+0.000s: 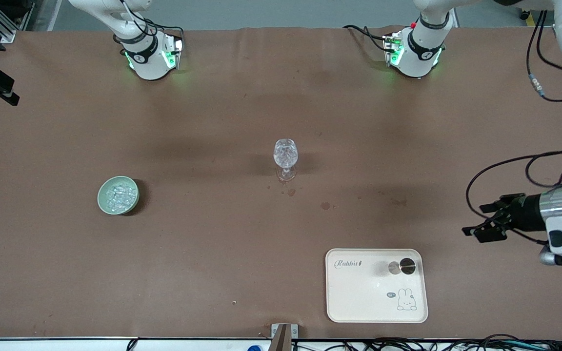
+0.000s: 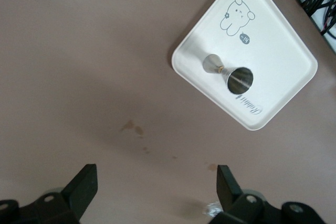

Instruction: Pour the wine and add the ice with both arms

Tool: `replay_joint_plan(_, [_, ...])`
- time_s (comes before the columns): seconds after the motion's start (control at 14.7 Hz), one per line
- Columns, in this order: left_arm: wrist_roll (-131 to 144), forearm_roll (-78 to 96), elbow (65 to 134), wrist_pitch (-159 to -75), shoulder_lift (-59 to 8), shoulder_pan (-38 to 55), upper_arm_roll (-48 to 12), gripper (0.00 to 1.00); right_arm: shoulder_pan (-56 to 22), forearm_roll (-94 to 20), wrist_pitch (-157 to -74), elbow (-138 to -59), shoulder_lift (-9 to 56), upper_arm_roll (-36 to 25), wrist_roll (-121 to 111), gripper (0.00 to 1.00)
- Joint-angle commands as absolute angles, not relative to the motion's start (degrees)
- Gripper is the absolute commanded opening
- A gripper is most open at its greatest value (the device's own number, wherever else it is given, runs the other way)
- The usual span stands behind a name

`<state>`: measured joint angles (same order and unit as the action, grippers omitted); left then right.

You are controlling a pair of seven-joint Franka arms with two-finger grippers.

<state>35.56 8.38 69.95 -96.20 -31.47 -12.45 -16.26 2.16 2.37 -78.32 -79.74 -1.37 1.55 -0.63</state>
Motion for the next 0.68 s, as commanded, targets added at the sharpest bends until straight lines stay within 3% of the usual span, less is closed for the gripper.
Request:
replay_joint_plan(0.0, [33.0,-1.6,71.8,-93.2,-25.8,-11.9,-19.9,1.00,3.1,1.3,-78.1,-80.4,-1.1,2.6,-1.6,0.99])
replay_joint_plan(0.47, [17.0,-8.1,72.7,-86.0,-15.4,-11.7,-21.4,1.00,3.4,1.2,-83.2,-85.2,-1.2,4.3,-1.6,0.99])
replay_joint_plan(0.61, [13.3,-7.9,77.3,-85.6,-10.2,-10.8,-19.8,1.00,5.5,1.2,-83.3,-85.5,-1.1,6.4,-1.7,0.99])
